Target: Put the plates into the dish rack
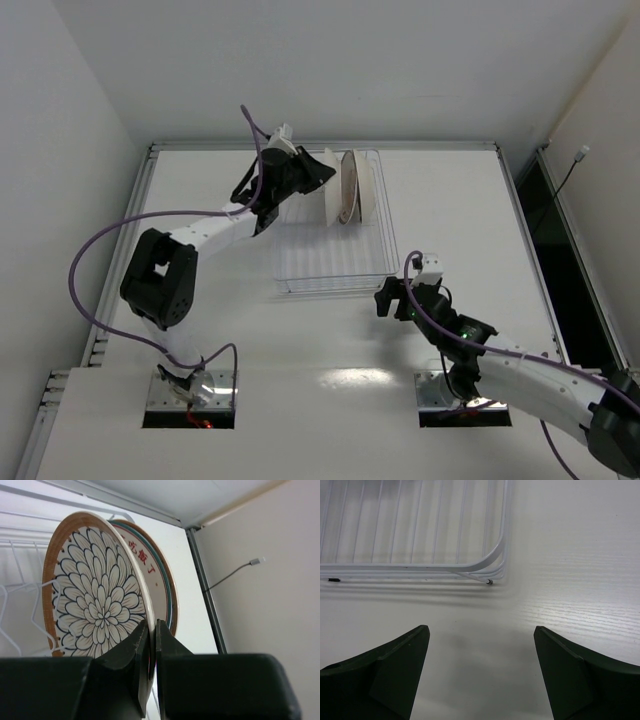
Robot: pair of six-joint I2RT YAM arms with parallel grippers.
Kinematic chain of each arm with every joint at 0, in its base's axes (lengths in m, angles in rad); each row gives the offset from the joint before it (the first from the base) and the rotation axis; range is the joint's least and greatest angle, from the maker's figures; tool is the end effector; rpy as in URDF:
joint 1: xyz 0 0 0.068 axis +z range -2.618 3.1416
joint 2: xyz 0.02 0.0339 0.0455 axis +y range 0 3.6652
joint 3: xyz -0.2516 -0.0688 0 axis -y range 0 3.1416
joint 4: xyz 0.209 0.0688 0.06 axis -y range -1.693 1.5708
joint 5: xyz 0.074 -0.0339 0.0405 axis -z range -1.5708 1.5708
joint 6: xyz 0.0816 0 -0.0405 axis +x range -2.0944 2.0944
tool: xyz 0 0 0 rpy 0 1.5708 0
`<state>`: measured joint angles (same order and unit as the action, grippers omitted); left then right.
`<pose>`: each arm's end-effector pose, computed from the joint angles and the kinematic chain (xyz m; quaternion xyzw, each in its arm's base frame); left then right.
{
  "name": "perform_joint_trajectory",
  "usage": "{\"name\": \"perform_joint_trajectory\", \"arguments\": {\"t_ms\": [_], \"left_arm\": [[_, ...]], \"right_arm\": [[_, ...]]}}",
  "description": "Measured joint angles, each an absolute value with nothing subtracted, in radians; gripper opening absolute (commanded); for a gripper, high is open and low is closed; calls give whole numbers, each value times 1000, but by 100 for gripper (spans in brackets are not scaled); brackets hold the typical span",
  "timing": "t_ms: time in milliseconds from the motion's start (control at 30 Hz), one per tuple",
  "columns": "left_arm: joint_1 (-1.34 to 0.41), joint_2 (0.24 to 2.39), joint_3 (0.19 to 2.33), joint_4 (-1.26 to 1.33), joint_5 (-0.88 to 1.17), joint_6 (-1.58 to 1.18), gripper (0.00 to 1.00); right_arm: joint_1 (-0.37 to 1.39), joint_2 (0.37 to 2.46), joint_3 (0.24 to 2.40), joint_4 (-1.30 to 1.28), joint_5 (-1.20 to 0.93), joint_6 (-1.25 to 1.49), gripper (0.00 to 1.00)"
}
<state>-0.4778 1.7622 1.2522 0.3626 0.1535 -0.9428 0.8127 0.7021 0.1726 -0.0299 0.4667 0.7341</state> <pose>0.3783 -0.2100 0.2881 -0.1252 0.7462 -0.4686 0.4559 0.1388 0.0932 0.1443 0.0785 0.8549 0.1845 0.4785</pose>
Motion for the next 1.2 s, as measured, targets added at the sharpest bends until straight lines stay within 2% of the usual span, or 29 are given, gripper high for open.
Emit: {"name": "perform_joint_trajectory", "arguments": {"t_ms": [200,467,900,1200], "left_arm": [[-505,1825,1356,322,54,-940,0],[-506,1855,1371,353,44,-956,0],[-510,1802,1063,798,38,-955,0],[-512,1848,986,1022,35,-979,0]], "right_arm": [[813,694,173,-31,466,734,84],[813,672,173,-34,467,734,85],[813,667,173,-35,467,734,85],[813,675,173,-36,466,734,85]]}}
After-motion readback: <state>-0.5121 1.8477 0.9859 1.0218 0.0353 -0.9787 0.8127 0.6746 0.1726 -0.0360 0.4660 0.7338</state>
